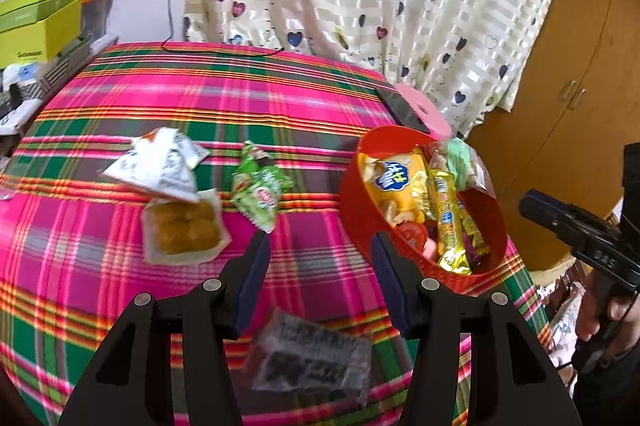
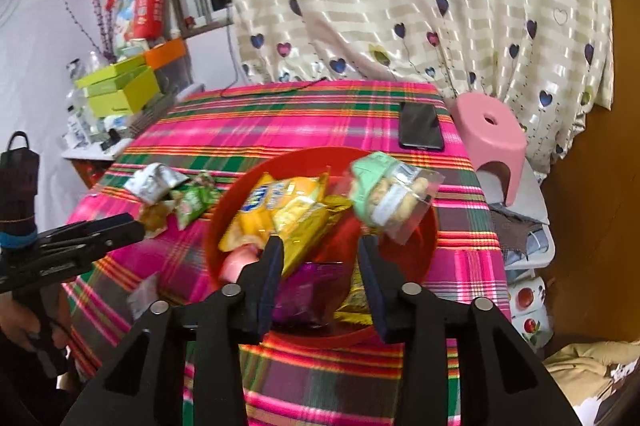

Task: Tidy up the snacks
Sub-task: 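Withdraw both tools from the basket toward the remaining snacks, then grasp the dark clear snack packet with the right tool and lift it, then move the left tool to the yellow buns on paper while the right tool holds the packet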

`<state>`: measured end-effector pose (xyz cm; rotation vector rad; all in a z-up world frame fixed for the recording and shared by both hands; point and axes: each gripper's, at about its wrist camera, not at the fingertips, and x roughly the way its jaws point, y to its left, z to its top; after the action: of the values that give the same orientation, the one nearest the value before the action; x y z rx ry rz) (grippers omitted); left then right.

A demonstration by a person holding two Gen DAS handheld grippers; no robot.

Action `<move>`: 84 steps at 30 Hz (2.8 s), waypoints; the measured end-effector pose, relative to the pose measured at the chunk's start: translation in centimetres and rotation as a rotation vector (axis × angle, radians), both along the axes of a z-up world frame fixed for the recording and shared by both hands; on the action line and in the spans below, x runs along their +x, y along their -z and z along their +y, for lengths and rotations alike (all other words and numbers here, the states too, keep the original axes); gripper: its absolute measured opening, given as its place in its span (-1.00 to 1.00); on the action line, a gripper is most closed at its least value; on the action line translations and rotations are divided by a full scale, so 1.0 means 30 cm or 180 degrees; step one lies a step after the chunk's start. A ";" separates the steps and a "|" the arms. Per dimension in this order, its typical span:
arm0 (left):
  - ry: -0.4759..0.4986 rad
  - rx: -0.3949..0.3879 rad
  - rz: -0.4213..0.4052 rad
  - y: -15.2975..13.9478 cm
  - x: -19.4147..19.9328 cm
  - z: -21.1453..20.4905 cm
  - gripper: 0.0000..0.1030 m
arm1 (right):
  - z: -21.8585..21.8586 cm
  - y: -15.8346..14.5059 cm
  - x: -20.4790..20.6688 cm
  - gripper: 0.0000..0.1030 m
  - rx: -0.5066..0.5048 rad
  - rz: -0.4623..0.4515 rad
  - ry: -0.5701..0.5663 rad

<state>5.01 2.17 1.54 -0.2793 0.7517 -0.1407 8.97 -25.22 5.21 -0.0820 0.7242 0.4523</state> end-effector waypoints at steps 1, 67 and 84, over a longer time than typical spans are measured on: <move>-0.0030 0.0005 -0.0002 0.000 -0.010 0.011 0.04 | 0.007 -0.006 -0.013 -0.23 0.0006 -0.0014 -0.0029; -0.0604 -0.0225 0.0111 0.109 -0.205 0.328 0.04 | 0.579 0.313 -0.166 -0.19 -0.0769 0.0367 -0.1845; -0.0455 -0.0046 0.0096 0.138 -0.018 0.311 0.12 | 0.490 0.095 -0.167 -0.19 -0.0319 -0.0019 -0.1444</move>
<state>4.47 11.51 -2.59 -0.3487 0.7581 -0.0067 3.98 -10.51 2.35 -0.3462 0.7219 0.8479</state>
